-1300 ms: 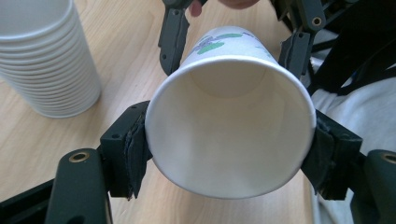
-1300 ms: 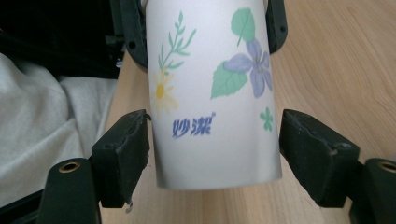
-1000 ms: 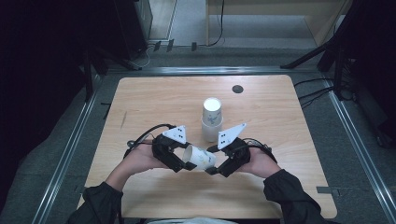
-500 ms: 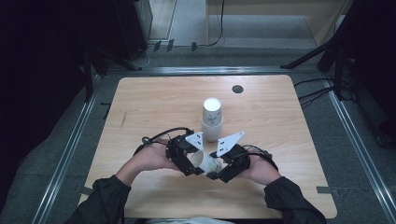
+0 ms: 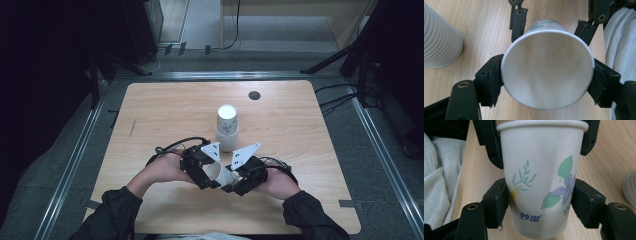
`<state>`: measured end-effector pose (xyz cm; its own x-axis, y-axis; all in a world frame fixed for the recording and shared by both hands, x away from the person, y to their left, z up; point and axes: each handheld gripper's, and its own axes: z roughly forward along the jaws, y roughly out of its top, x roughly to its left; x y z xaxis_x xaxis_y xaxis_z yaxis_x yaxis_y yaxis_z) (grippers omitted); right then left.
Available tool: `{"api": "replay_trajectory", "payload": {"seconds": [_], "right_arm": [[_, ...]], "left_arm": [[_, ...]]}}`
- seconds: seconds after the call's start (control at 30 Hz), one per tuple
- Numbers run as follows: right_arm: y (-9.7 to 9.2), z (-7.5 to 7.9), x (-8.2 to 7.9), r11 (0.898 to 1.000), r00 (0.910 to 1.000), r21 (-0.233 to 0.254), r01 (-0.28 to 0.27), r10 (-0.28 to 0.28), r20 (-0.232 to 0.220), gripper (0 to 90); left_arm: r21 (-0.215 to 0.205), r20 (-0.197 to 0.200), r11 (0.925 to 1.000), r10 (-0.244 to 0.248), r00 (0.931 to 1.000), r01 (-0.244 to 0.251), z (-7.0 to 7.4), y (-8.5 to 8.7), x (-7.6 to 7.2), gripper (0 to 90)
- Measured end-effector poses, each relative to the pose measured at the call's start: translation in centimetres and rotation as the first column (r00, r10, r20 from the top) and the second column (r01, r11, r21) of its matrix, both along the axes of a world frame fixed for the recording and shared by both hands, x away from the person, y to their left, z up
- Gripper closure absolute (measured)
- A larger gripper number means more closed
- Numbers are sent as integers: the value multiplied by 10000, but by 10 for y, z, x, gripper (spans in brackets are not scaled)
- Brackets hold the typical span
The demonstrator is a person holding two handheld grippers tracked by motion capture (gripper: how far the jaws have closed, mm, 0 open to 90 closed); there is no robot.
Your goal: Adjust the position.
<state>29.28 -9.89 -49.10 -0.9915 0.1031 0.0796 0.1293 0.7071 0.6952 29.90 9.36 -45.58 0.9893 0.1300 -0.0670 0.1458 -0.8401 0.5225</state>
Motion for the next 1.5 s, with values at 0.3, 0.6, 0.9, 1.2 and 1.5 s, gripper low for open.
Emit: {"api": "replay_trajectory", "payload": {"seconds": [0.3,0.6,0.9,1.2,1.5], "right_arm": [[-8,8,3,9980,9999,620,105,-100,-79,344],[-13,19,11,9944,10000,1058,30,-25,-49,344],[-12,28,20,9885,9995,1491,-252,274,-127,344],[-2,30,25,9820,9969,1786,-623,696,-354,343],[6,30,25,9759,9927,1975,-925,1057,-573,343]], "left_arm": [[-1052,251,9928,597,9979,-568,10,10,1,125],[-2113,94,9722,1053,9944,-1009,16,29,-4,127],[-2883,-58,9392,1932,9811,-1867,14,48,-9,102],[-3921,-477,8901,2325,9714,-2323,11,52,-15,128],[-4534,-883,8531,2454,9654,-2583,10,49,-16,138]]}}
